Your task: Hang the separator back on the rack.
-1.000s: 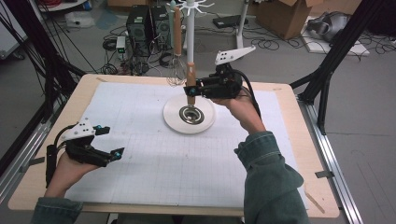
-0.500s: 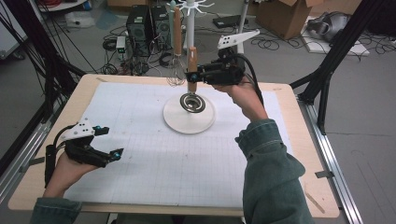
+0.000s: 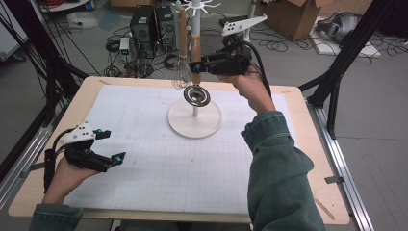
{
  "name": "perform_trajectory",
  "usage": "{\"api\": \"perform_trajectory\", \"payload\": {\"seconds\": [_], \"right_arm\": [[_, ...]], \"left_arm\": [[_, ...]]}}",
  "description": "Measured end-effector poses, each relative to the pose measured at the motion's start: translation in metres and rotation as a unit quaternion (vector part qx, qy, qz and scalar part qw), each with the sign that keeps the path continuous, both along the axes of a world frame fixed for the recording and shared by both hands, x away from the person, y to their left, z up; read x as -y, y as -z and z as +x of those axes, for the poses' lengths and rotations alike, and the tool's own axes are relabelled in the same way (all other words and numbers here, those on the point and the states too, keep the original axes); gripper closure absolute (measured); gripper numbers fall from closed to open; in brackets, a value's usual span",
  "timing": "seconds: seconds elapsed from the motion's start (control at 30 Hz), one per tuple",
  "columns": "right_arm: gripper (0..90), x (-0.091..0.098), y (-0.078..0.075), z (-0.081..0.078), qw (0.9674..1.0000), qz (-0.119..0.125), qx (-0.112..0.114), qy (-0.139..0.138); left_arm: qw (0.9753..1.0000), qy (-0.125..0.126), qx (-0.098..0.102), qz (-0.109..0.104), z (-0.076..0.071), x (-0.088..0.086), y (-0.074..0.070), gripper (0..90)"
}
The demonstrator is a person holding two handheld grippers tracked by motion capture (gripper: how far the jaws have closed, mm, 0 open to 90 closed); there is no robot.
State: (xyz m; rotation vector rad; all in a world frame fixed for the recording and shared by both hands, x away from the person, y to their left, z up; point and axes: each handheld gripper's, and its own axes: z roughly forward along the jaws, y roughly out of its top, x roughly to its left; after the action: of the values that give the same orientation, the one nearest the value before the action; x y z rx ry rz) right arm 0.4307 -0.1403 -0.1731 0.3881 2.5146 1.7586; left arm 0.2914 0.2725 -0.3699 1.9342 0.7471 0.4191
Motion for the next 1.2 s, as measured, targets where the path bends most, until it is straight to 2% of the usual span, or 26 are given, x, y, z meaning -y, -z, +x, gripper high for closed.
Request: {"api": "perform_trajectory", "payload": {"seconds": [0.17, 0.63, 0.93, 1.2], "right_arm": [[72.5, -0.003, -0.008, 0.006, 1.0, -0.002, 0.001, 0.005], [72.5, -0.008, -0.026, 0.023, 0.9999, -0.005, 0.0, 0.012], [72.5, -0.011, -0.03, 0.036, 0.9998, -0.009, -0.008, 0.018], [72.4, -0.011, -0.026, 0.044, 0.9995, -0.005, -0.022, 0.023]], "left_arm": [[1.0, -0.001, -0.001, 0.003, 0.0, -0.002, 0.0, 1.9], [1.0, -0.005, 0.001, -0.006, 0.0, -0.004, -0.001, 1.9], [0.9999, -0.009, 0.005, -0.009, -0.001, -0.01, -0.004, 1.9], [0.9999, -0.01, 0.005, -0.008, -0.001, -0.012, -0.004, 1.9]]}}
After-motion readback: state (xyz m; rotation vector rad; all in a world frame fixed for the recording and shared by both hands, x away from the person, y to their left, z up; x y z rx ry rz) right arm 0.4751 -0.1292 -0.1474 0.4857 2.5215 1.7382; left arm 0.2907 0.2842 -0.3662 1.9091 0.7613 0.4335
